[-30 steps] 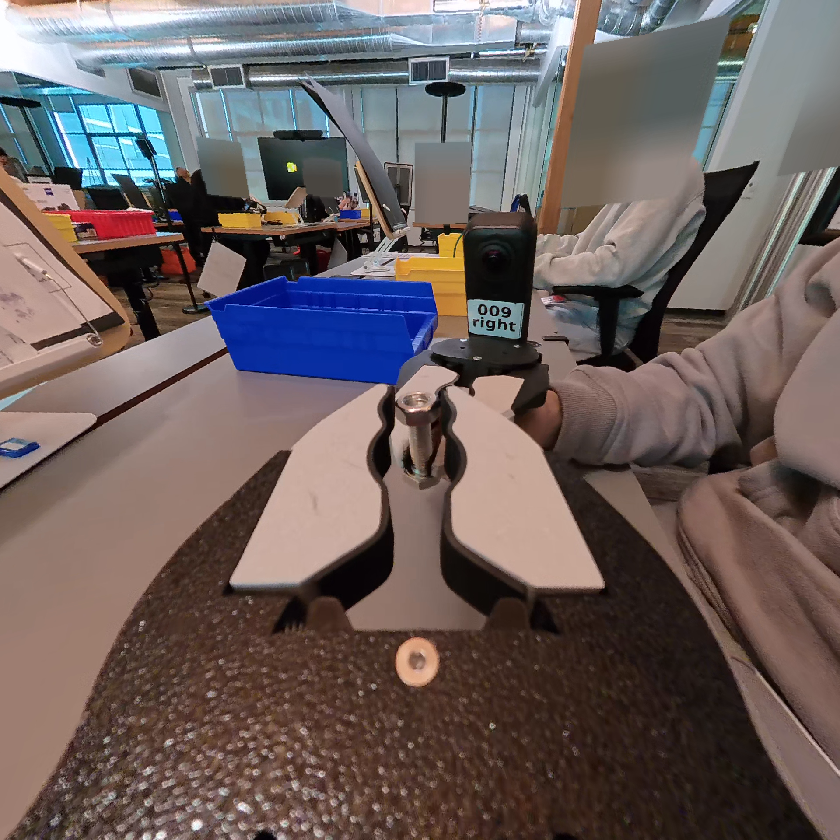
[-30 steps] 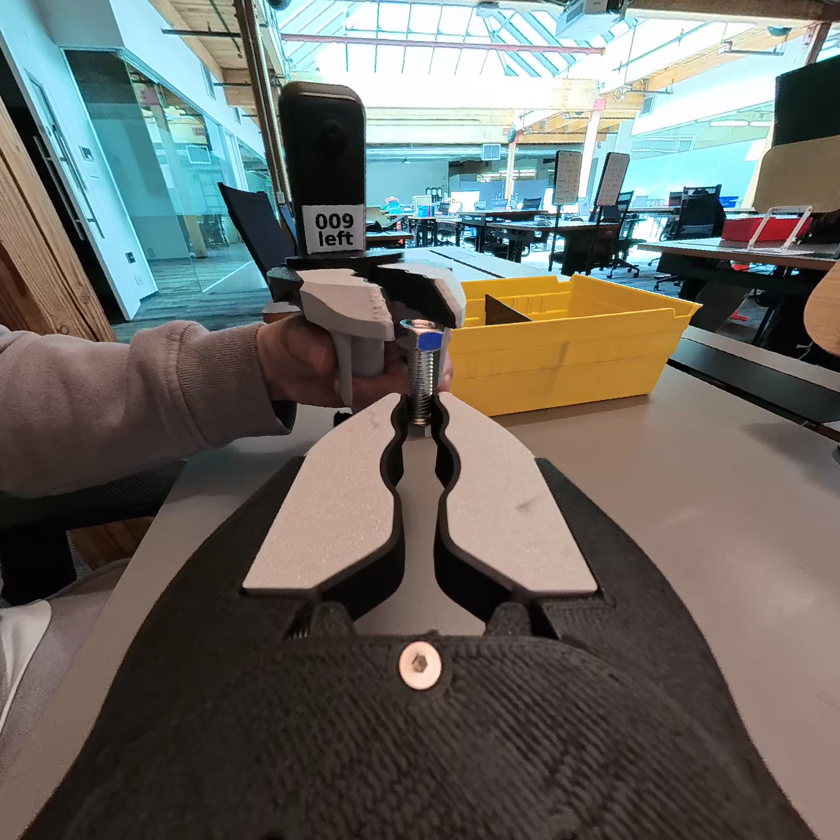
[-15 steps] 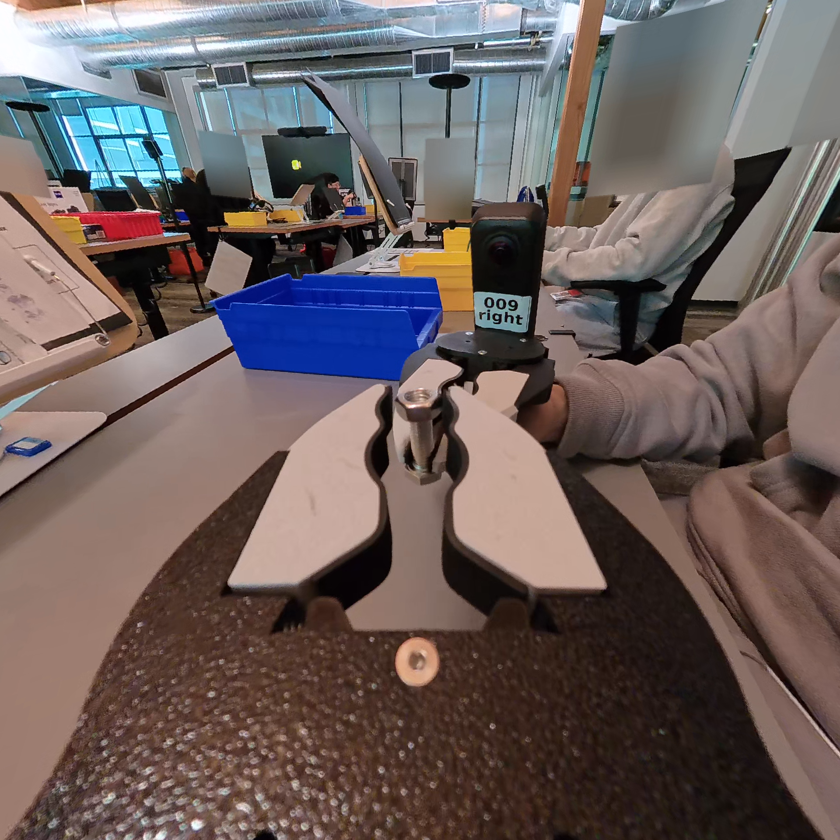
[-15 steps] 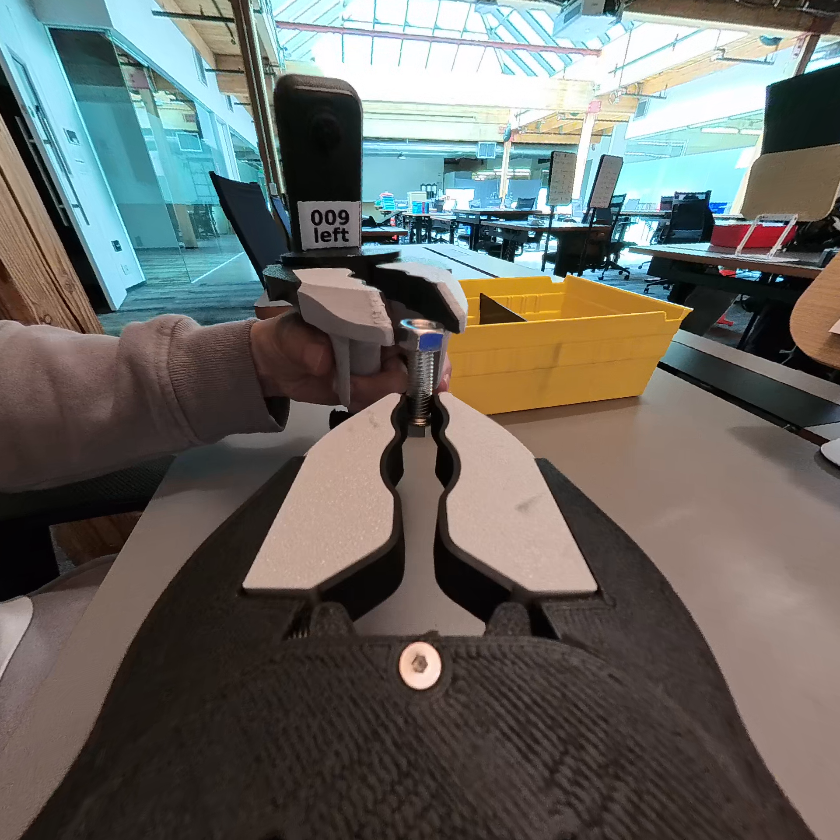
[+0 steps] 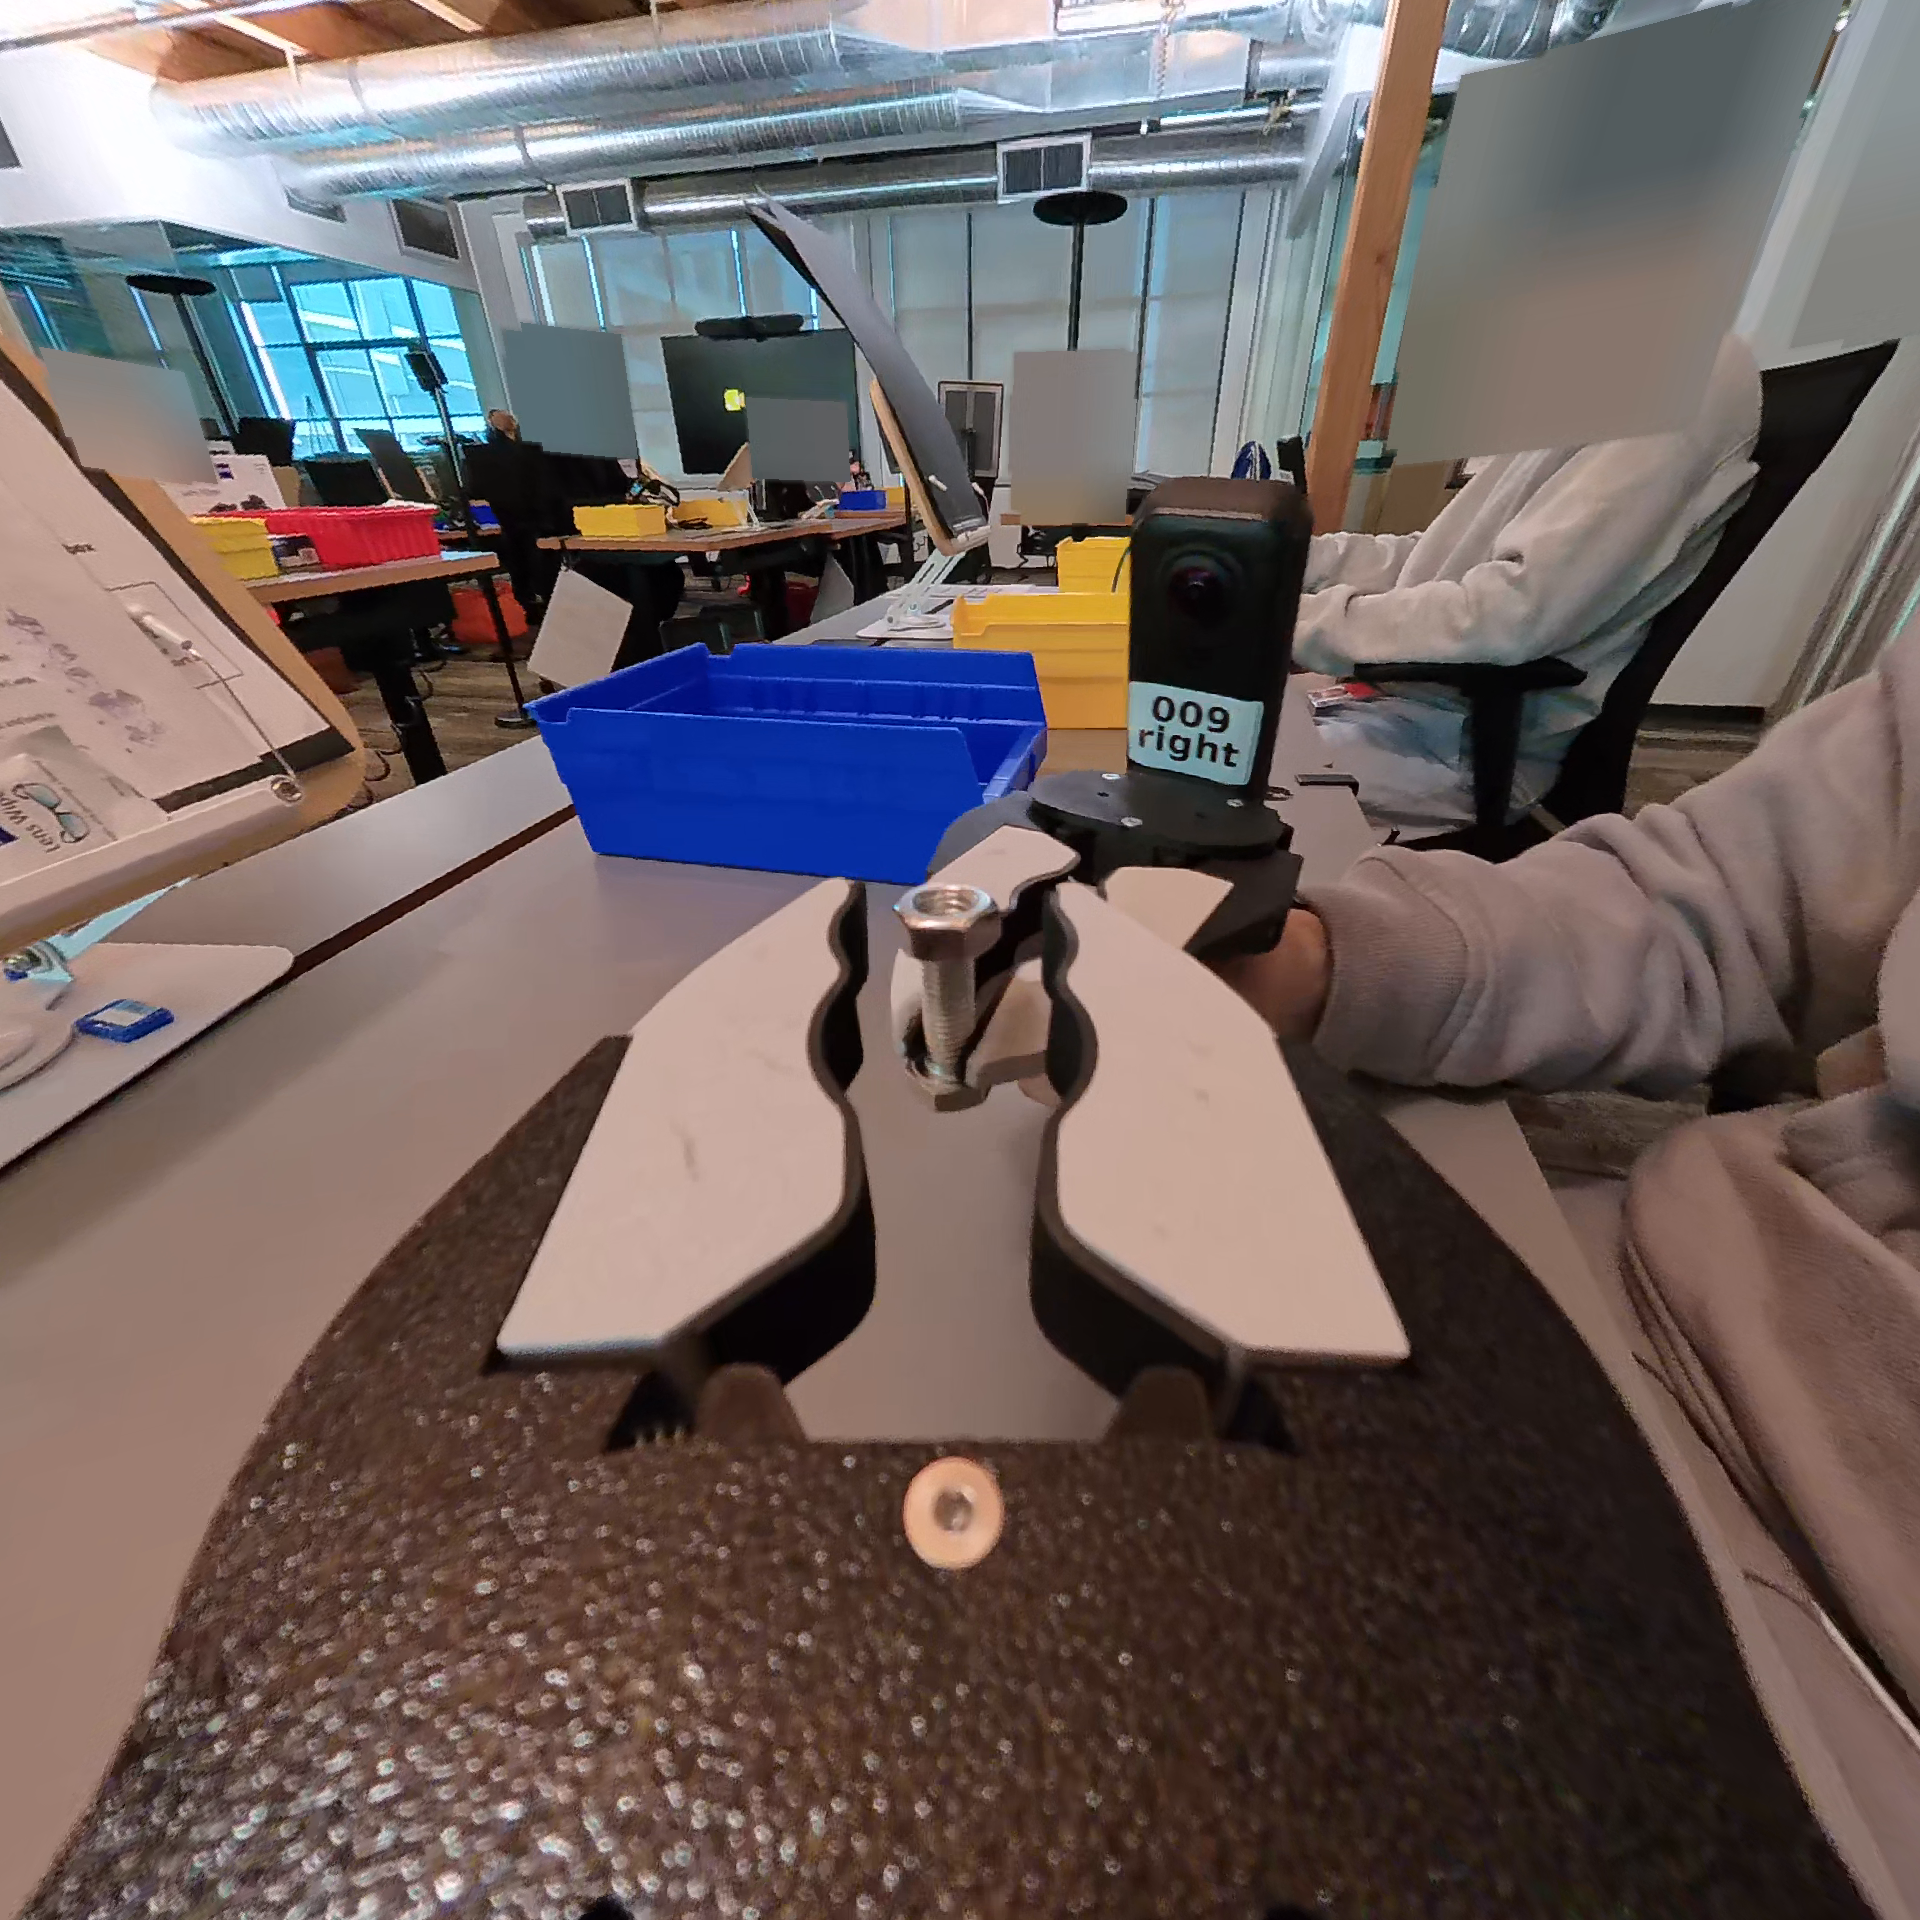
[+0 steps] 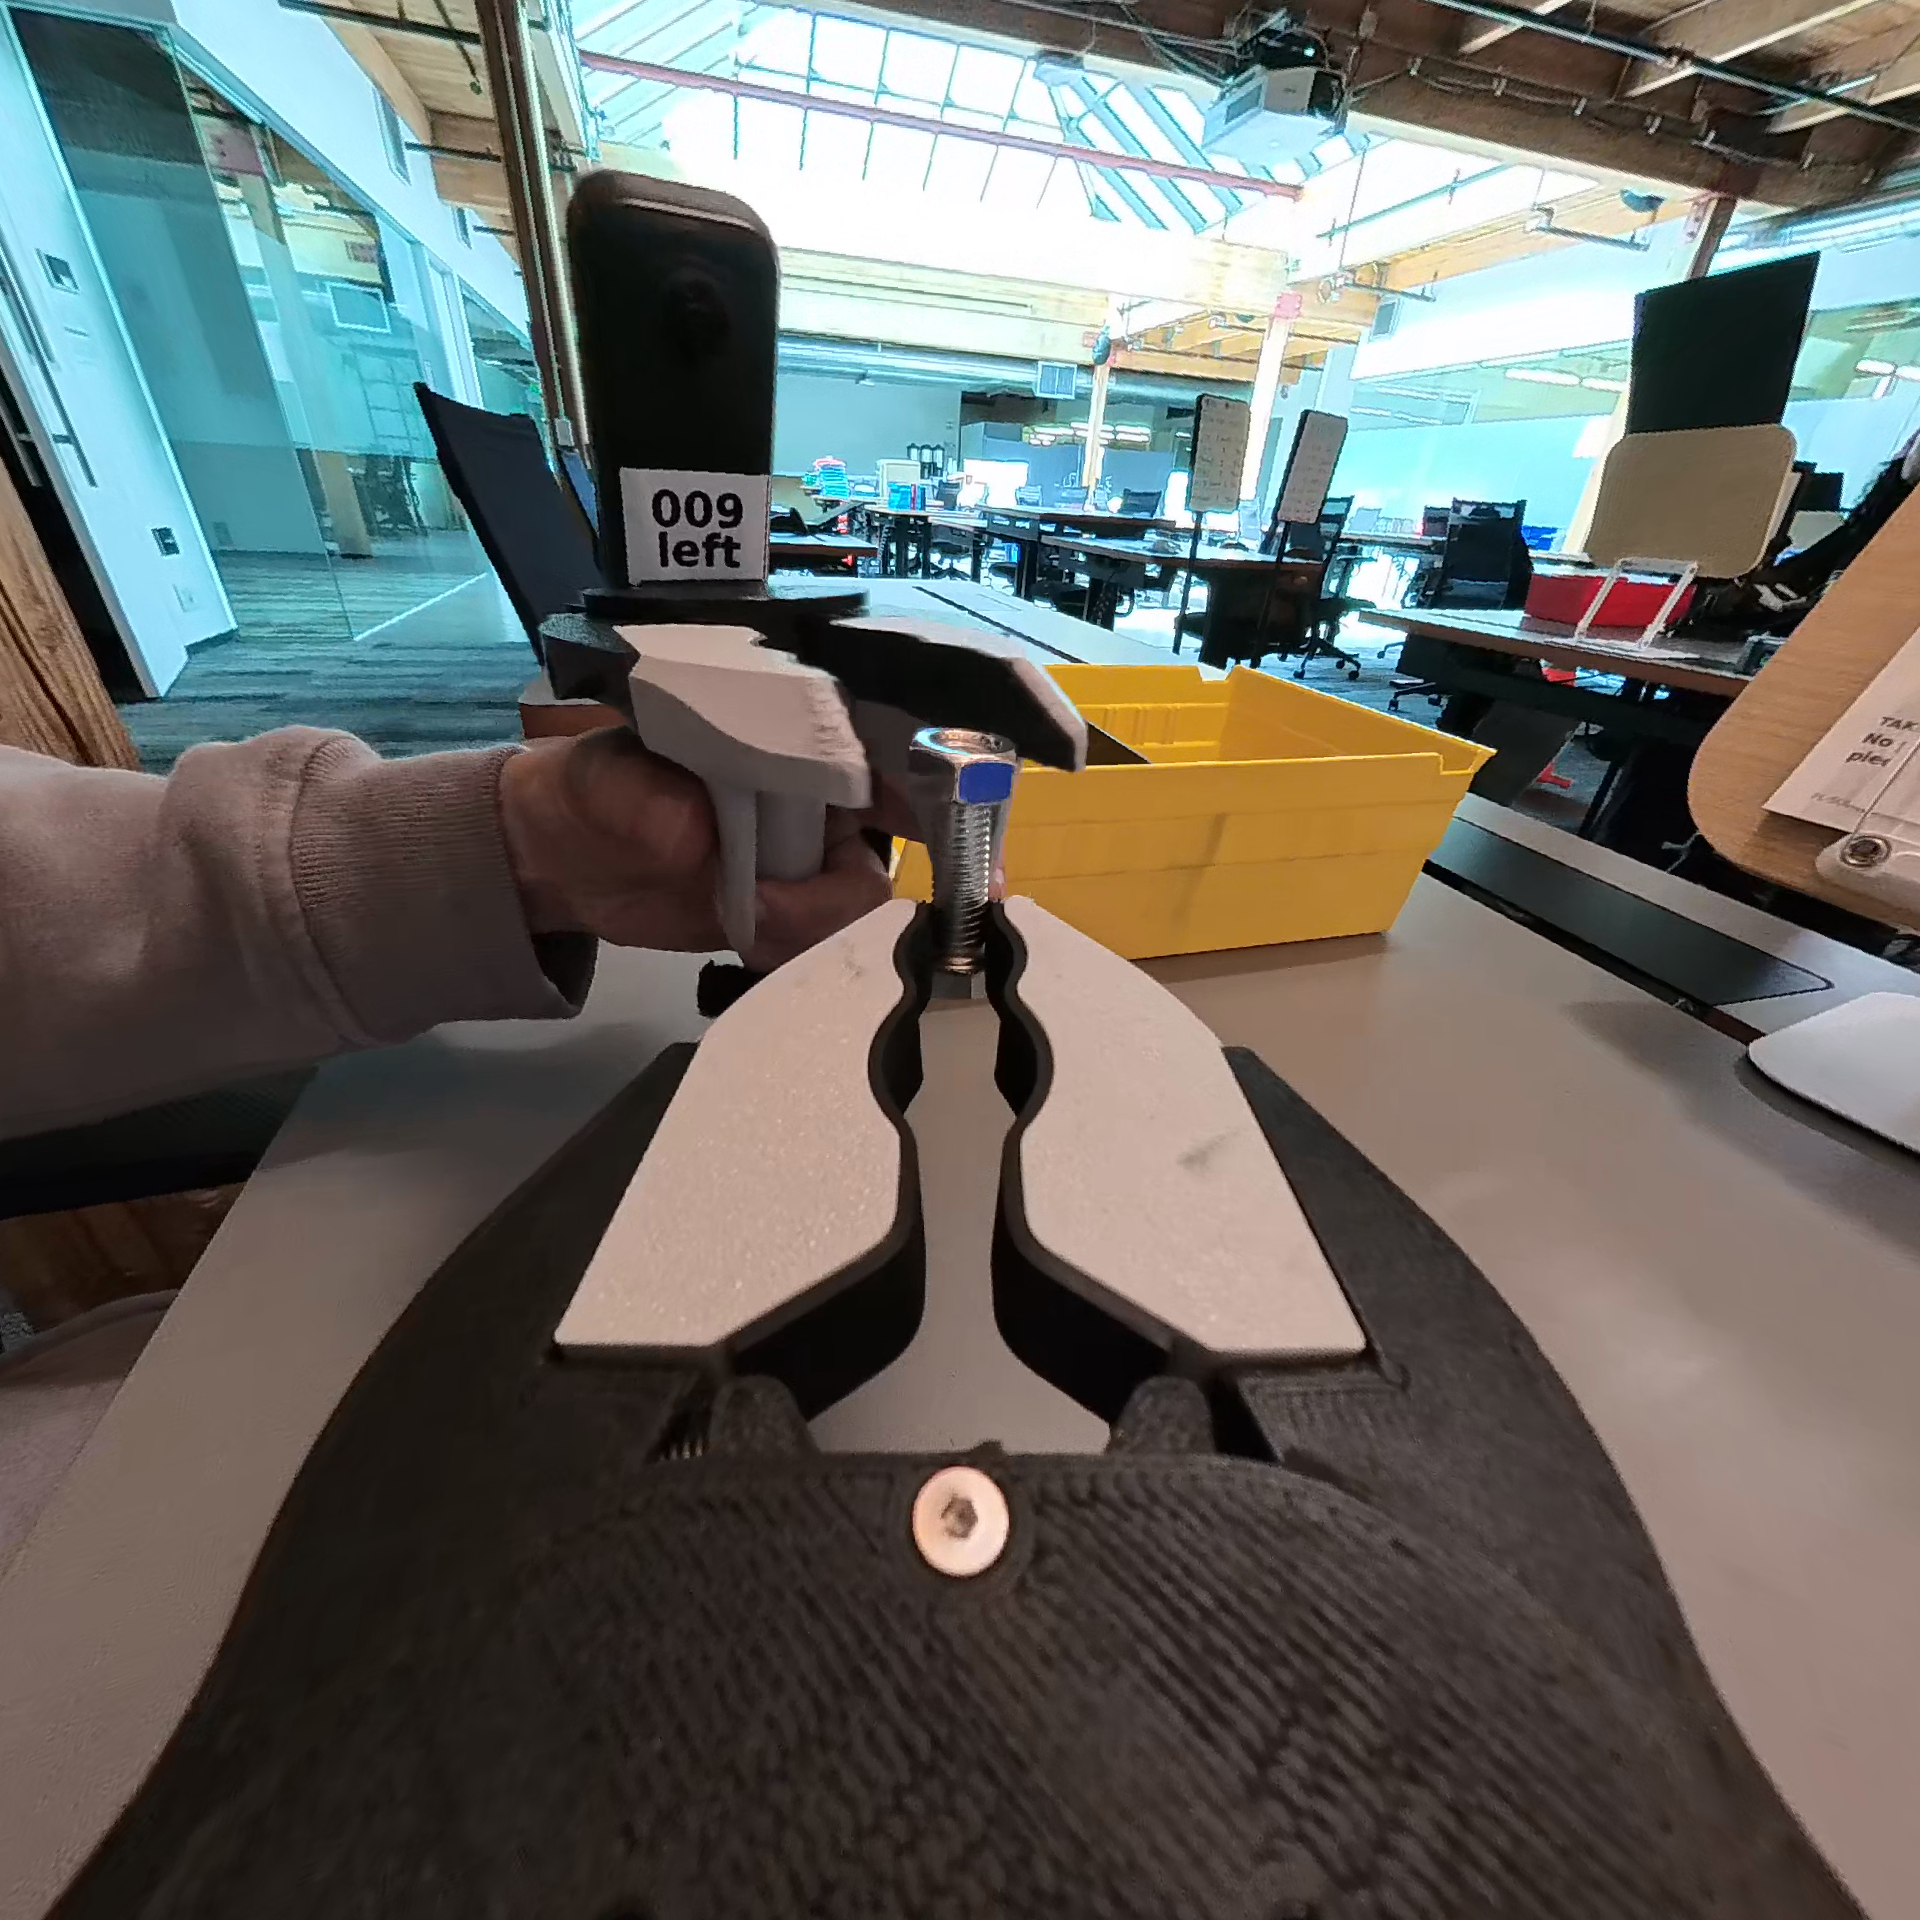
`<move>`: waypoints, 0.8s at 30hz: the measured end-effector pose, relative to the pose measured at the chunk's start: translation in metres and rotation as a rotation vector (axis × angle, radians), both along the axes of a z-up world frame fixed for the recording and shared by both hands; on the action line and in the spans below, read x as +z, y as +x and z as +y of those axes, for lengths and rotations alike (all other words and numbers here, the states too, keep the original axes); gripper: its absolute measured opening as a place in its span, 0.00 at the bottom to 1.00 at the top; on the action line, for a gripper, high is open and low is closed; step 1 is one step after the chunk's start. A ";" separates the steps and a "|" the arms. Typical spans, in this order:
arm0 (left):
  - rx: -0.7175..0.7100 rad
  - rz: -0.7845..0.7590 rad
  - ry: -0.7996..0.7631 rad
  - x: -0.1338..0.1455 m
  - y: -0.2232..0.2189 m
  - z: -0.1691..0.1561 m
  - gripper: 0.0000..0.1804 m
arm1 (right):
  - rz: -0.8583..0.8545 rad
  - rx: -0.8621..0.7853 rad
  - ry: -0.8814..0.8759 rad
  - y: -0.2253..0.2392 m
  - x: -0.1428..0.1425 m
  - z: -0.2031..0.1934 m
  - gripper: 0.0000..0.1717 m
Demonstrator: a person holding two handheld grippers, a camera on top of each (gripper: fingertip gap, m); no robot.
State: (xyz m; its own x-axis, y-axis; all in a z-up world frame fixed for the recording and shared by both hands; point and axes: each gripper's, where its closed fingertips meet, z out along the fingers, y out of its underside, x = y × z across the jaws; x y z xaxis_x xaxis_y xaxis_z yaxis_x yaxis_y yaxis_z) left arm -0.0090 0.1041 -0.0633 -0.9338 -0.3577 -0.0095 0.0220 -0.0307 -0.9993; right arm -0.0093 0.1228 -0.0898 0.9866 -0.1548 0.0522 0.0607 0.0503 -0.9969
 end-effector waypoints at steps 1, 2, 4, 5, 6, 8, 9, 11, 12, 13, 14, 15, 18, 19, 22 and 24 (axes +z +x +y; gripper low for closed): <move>0.006 0.003 -0.003 0.000 0.002 0.000 0.17 | -0.001 0.001 0.001 0.000 0.000 0.000 0.05; 0.014 0.007 -0.003 -0.001 0.003 0.001 0.16 | 0.001 0.001 0.003 0.000 0.000 0.000 0.05; 0.028 0.009 -0.001 -0.002 0.006 0.003 0.16 | 0.008 0.002 0.007 0.000 0.001 -0.001 0.05; 0.031 0.010 -0.003 -0.002 0.006 0.004 0.16 | 0.010 0.000 0.009 0.001 0.001 -0.001 0.05; 0.035 0.010 -0.005 -0.001 0.007 0.005 0.16 | 0.013 0.001 0.011 0.001 0.001 -0.002 0.05; 0.038 0.011 -0.008 -0.001 0.007 0.008 0.16 | 0.015 0.001 0.017 0.002 0.002 -0.002 0.05; 0.038 0.013 -0.005 -0.001 0.006 0.008 0.16 | 0.016 0.003 0.014 0.001 0.002 -0.002 0.05; 0.040 0.012 0.002 -0.002 0.006 0.009 0.16 | 0.012 0.002 0.010 0.001 0.001 -0.001 0.05; 0.043 0.012 0.006 -0.002 0.006 0.010 0.16 | 0.012 0.002 0.006 0.001 0.001 -0.001 0.05; 0.045 0.013 0.008 -0.003 0.007 0.011 0.17 | 0.014 0.003 0.005 0.001 0.000 -0.001 0.05; 0.046 0.016 0.008 -0.003 0.007 0.011 0.17 | 0.016 0.003 0.005 0.001 0.000 -0.001 0.05; 0.046 0.019 0.005 -0.003 0.007 0.012 0.17 | 0.016 0.003 0.006 0.001 0.000 -0.001 0.05; 0.045 0.021 -0.011 0.000 0.007 0.013 0.17 | 0.026 0.005 0.021 0.002 0.002 -0.002 0.05; 0.045 0.023 -0.016 0.000 0.007 0.013 0.17 | 0.030 0.004 0.023 0.002 0.002 -0.003 0.05; 0.027 0.028 -0.044 0.005 0.005 0.010 0.17 | 0.033 0.000 0.024 0.003 0.002 -0.003 0.05; 0.026 0.033 -0.045 0.004 0.006 0.006 0.18 | 0.031 0.006 0.022 0.002 0.002 -0.002 0.05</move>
